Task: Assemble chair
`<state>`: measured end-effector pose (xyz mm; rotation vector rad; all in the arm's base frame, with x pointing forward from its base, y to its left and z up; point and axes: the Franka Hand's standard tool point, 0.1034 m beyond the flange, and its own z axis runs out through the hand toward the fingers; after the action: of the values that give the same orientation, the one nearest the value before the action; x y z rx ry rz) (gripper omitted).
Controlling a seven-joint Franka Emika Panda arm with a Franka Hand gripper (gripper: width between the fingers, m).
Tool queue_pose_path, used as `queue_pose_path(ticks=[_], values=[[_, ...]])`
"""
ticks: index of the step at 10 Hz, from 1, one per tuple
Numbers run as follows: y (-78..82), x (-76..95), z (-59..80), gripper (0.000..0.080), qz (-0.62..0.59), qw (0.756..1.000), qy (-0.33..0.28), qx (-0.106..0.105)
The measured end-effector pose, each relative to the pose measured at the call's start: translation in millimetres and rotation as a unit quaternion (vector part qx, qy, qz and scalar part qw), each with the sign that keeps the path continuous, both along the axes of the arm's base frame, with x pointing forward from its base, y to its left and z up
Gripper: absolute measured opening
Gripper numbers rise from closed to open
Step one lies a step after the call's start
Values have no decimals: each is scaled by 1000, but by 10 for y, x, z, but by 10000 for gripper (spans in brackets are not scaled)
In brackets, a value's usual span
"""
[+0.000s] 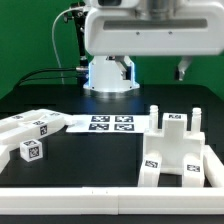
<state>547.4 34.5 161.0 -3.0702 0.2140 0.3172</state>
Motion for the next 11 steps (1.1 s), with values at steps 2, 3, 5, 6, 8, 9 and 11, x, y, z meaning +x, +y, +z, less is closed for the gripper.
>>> queue_pose_path(ticks=[2,3,5,6,8,9,11], values=[[24,36,-25,649,1,1000,-18,-1],[17,35,-28,649,1,1000,-18,-1],[-130,7,-75,649,1,1000,-16,1],[-385,-81,-69,649,9,1000,-24,6],[-886,-348,-151,649,7,999,-31,21],[-917,-338,-182,649,5,999,-28,19],[-876,-334,-185,649,9,999,-28,19]])
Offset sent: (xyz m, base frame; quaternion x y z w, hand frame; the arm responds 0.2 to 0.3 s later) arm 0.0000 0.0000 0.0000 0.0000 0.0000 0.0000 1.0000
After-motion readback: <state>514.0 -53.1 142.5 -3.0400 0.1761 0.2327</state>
